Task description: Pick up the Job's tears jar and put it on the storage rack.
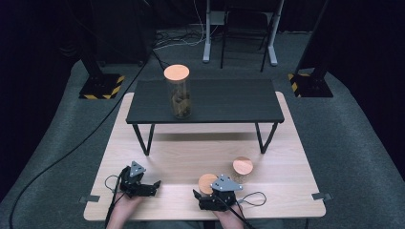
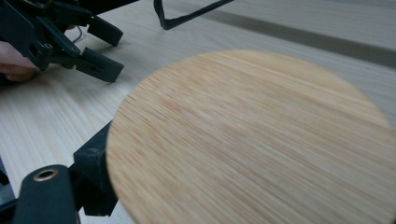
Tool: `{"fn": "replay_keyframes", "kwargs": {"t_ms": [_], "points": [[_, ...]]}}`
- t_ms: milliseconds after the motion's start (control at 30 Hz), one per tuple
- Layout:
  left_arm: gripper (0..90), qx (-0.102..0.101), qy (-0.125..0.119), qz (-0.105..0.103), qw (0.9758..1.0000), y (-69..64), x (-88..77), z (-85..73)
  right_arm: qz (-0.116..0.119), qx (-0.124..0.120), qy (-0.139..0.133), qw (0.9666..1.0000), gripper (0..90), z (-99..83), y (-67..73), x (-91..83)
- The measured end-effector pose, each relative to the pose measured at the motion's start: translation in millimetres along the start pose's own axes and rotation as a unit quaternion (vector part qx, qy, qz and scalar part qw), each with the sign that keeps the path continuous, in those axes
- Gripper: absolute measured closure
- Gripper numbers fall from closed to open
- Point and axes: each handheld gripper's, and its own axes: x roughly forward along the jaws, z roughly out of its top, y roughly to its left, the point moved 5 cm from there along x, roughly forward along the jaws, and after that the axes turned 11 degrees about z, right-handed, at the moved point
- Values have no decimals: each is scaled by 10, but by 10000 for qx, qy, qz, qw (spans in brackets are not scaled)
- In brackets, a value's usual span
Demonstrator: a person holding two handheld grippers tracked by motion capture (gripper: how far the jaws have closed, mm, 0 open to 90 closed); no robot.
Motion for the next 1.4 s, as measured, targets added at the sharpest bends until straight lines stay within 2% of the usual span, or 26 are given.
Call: {"fn": "replay_keyframes", "kwargs": {"t_ms": [200, 300, 567, 1133, 1400], "points": [[25, 3, 0, -5, 10000, 0, 1, 0, -27, -38, 16, 10000, 234, 9, -34, 35], [25, 8, 1, -4, 10000, 1, 0, 1, -27, -85, 19, 10000, 240, 13, -38, 35], [25, 10, -1, -11, 10000, 1, 1, 1, 36, -12, 6, 10000, 242, 51, -37, -30], [25, 10, -1, -10, 10000, 1, 1, 1, -25, -131, -98, 9999, 243, 364, -119, -327], [25, 8, -2, -11, 10000, 1, 1, 1, 90, -33, -217, 9997, 244, 545, -156, -464]]}}
